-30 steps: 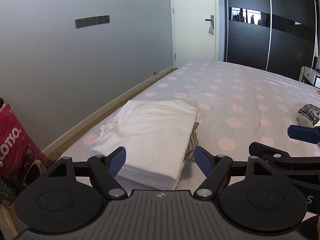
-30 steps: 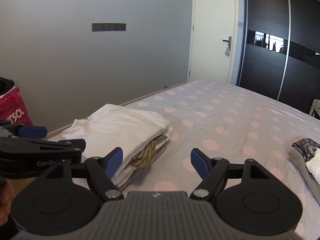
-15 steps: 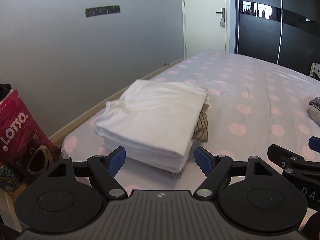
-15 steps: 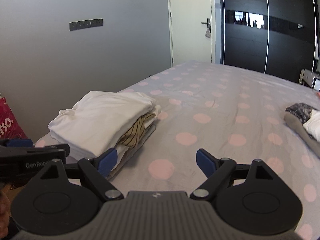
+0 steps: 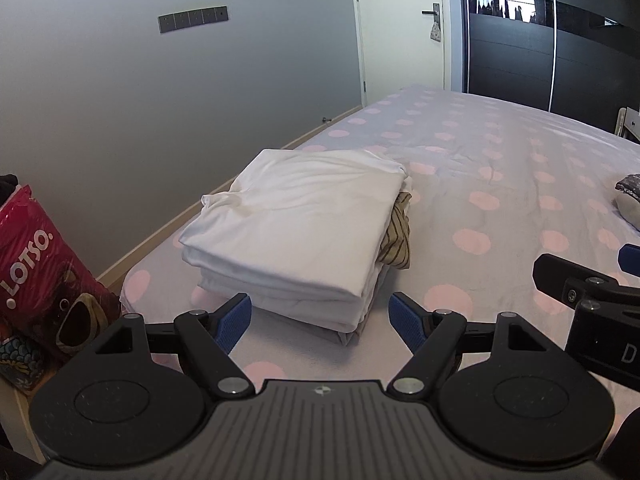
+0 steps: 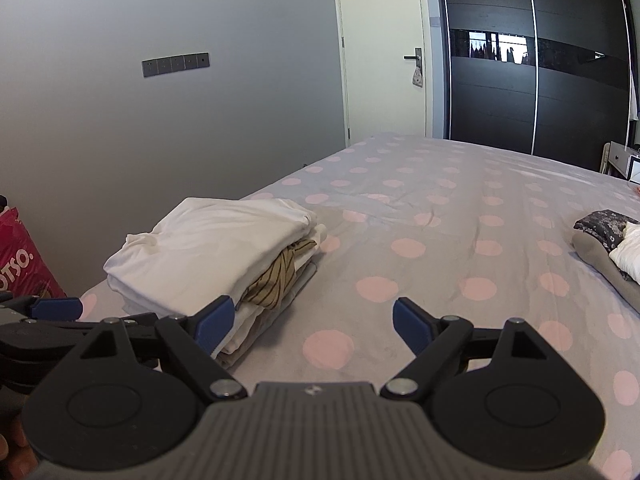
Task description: Fold clothes
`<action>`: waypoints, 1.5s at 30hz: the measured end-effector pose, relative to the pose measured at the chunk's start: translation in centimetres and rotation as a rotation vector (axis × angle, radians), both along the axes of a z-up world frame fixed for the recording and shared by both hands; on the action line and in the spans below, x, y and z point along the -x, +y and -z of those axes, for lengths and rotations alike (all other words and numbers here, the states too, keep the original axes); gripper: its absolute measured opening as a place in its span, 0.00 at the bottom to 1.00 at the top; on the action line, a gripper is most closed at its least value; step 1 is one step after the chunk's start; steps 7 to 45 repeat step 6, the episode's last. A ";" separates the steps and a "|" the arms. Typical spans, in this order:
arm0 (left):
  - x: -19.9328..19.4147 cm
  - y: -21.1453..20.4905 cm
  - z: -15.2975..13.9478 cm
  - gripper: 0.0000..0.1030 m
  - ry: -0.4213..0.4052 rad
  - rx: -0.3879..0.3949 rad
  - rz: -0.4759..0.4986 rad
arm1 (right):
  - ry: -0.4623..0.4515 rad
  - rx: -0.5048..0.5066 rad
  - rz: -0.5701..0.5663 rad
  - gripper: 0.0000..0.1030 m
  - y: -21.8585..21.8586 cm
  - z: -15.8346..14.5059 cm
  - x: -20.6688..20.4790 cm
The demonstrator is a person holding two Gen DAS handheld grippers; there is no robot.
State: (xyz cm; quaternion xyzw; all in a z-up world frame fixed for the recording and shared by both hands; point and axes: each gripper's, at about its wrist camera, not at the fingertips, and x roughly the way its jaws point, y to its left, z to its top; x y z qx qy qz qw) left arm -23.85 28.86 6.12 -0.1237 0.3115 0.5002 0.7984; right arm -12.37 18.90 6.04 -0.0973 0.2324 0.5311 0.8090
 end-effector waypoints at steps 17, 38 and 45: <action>-0.1 -0.1 -0.1 0.73 -0.010 -0.012 0.010 | 0.000 0.003 -0.002 0.86 -0.2 0.0 0.0; -0.1 -0.1 -0.1 0.73 -0.010 -0.012 0.010 | 0.000 0.003 -0.002 0.86 -0.2 0.0 0.0; -0.1 -0.1 -0.1 0.73 -0.010 -0.012 0.010 | 0.000 0.003 -0.002 0.86 -0.2 0.0 0.0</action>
